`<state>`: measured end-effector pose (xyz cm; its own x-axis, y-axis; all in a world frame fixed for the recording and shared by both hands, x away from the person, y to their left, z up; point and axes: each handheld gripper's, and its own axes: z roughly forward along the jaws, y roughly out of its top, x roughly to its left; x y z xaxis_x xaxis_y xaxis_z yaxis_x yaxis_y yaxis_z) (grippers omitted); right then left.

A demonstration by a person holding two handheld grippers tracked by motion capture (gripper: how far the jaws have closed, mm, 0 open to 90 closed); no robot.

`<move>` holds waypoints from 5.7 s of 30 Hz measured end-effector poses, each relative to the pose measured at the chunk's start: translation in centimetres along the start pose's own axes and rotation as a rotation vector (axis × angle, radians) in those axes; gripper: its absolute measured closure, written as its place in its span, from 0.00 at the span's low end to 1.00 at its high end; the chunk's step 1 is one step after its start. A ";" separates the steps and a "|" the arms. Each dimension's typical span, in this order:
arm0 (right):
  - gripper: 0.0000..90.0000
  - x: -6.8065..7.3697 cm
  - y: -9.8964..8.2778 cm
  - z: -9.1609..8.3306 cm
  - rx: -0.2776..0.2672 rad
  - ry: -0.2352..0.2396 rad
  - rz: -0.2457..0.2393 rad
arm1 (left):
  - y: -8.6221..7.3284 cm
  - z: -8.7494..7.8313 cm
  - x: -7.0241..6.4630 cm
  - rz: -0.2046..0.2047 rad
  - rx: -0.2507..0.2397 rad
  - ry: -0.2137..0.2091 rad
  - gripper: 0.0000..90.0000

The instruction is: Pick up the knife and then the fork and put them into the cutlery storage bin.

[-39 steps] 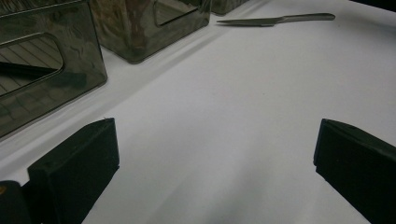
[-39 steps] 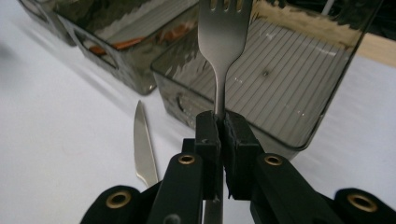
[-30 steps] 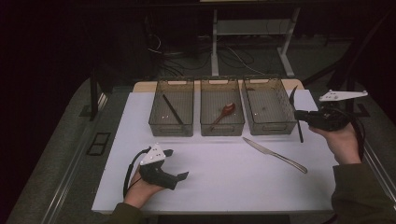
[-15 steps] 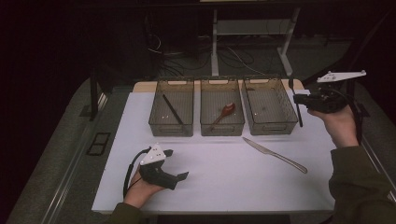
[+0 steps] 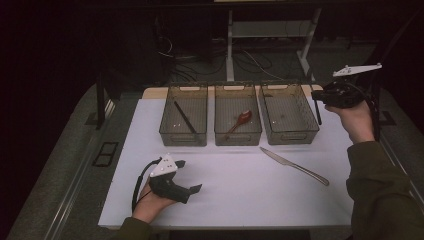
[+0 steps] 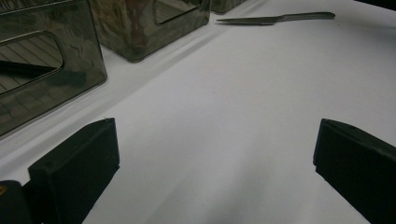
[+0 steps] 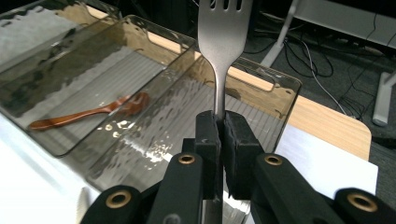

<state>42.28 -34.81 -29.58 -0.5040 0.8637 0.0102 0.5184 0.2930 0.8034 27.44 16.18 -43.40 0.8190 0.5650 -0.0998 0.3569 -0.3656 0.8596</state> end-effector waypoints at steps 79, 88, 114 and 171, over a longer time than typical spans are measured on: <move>0.50 0.3 -3.5 7.0 0.149 0.077 0.063 | -0.1 0.3 -0.2 -0.001 0.019 -0.036 0.00; 0.50 1.6 -4.2 3.2 0.071 0.149 0.082 | -0.1 0.3 -0.2 -0.001 0.023 -0.038 0.00; 0.48 4.3 -9.2 -1.3 -0.036 0.255 0.069 | -0.1 0.2 -0.3 0.004 0.027 -0.039 0.00; 0.87 8.5 -10.8 6.6 0.780 0.234 -0.410 | -0.3 0.8 -0.6 0.023 0.062 -0.051 0.00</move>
<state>36.91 -27.92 -42.10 -0.8352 0.5499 0.0013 0.5445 0.8268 0.1412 27.20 15.36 -44.04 0.8486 0.5181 -0.1073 0.3639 -0.4242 0.8292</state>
